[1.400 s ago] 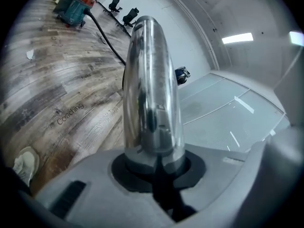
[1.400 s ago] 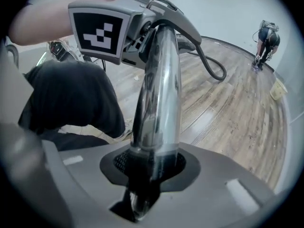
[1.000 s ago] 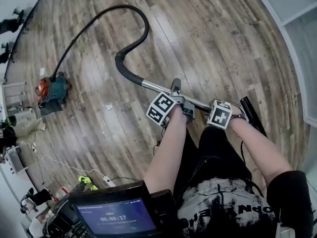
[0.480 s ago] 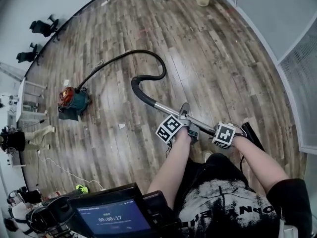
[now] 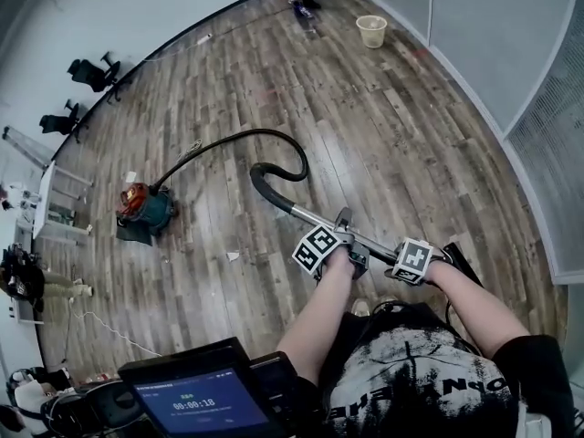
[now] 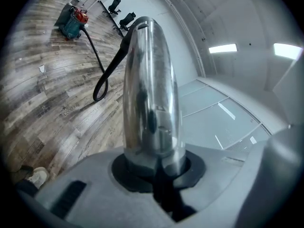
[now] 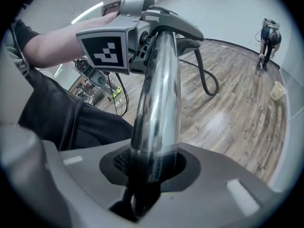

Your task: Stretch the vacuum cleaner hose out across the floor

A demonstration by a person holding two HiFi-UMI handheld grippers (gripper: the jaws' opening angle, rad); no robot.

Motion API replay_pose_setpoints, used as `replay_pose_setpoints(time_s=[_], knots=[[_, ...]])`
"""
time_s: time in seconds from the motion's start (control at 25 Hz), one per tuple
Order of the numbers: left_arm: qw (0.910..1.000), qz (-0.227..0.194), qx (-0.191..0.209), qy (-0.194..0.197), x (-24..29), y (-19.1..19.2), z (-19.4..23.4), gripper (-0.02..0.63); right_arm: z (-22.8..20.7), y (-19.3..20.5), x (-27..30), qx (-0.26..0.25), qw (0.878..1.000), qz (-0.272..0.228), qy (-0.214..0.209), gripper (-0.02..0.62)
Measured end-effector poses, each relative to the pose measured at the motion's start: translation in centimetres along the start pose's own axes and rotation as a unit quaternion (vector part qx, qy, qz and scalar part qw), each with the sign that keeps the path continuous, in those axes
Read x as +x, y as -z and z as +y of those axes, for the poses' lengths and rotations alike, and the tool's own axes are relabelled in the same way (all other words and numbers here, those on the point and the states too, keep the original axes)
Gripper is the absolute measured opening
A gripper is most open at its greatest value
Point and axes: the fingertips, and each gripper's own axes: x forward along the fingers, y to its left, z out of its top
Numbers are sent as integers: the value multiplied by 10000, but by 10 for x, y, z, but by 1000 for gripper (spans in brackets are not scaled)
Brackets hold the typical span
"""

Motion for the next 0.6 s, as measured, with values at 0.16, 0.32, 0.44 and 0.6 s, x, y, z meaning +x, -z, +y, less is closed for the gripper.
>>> replay_pose_setpoints(time_s=[0.16, 0.32, 0.44, 0.6], knots=[[9999, 118, 28, 37, -10, -7, 13, 51, 10, -11, 16, 61, 9999, -16, 102, 115], [9998, 199, 31, 75, -15, -12, 29, 51, 14, -18, 32, 138, 9997, -16, 200, 115], [9996, 262, 33, 133, -18, -9, 30, 51, 19, -16, 35, 195, 9994, -6, 293, 115], [9993, 348, 25, 139, -19, 5, 23, 49, 25, -4, 28, 263, 9991, -11, 328, 115]])
